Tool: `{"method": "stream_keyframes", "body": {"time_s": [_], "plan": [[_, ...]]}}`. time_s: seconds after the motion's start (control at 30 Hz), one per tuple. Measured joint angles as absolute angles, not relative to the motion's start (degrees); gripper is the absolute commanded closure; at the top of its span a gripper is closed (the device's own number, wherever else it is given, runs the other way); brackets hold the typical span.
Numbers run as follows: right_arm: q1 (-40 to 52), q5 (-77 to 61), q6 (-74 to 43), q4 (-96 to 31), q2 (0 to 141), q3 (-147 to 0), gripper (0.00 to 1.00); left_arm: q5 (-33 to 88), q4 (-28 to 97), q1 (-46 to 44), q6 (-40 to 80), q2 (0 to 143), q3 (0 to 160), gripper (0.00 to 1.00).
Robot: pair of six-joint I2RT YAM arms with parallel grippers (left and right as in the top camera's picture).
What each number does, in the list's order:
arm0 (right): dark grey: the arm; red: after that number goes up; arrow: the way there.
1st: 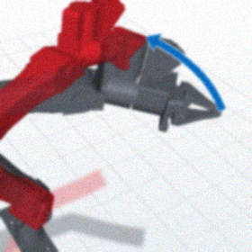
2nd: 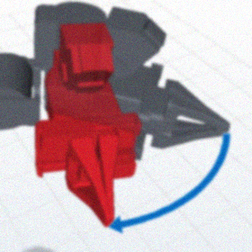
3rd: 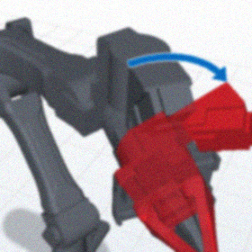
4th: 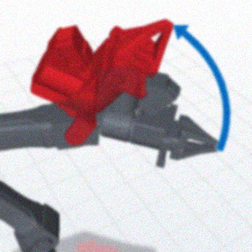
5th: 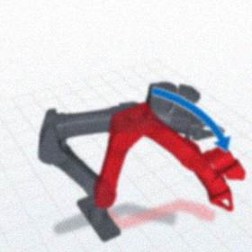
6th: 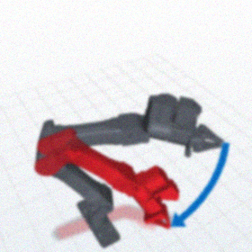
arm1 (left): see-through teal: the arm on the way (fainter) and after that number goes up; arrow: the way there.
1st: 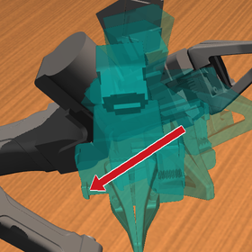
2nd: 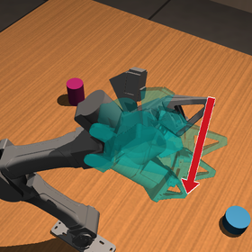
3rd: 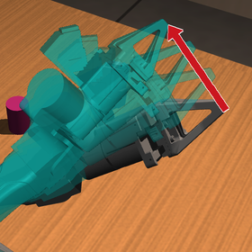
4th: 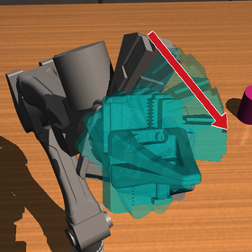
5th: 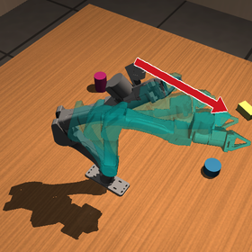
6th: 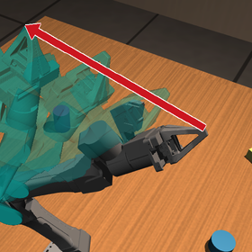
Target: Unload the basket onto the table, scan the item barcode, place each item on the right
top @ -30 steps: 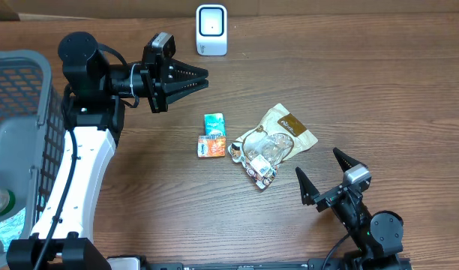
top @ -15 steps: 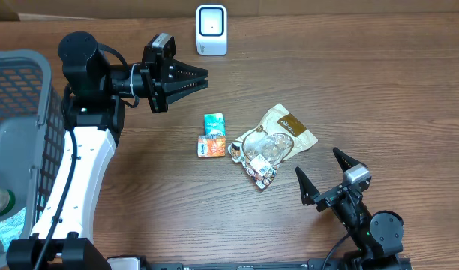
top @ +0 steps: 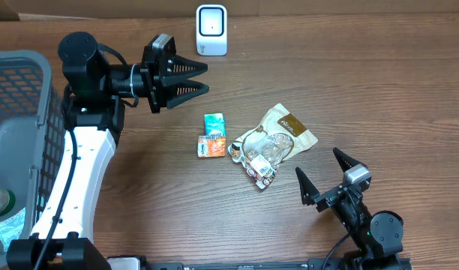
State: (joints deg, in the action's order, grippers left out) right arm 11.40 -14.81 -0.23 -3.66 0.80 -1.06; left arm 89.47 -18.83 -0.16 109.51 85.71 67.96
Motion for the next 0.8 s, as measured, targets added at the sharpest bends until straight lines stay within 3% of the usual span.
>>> {"method": "stream_keyframes", "body": {"time_s": [0.47, 0.57, 0.67, 0.7, 0.73, 0.77, 0.8], "plan": [[11.4, -14.81, -0.23, -3.68, 0.8, -1.06, 0.0, 89.45, -20.16, -0.16, 109.49, 85.71, 67.96, 0.96], [11.4, -14.79, -0.23, -3.68, 0.8, -1.06, 0.0, 89.47, -20.16, -0.16, 109.51, 85.71, 67.96, 0.74], [11.4, -14.79, -0.21, -3.66, 0.8, -1.06, 0.0, 89.45, -20.27, -0.16, 109.34, 85.71, 67.96, 0.39], [11.4, -14.79, -0.23, -3.66, 0.8, -1.06, 0.0, 89.49, -20.29, -0.16, 109.34, 85.71, 67.96, 0.32], [11.4, -14.79, -0.25, -3.68, 0.8, -1.06, 0.0, 89.45, -20.27, -0.16, 109.49, 85.71, 67.96, 0.41], [11.4, -14.81, -0.23, -3.68, 0.8, -1.06, 0.0, 89.45, -20.16, -0.16, 109.67, 85.71, 67.96, 0.77], [11.4, -14.81, -0.23, -3.66, 0.8, -1.06, 0.0, 89.43, -20.12, -0.16, 109.89, 85.71, 67.96, 0.96]]}}
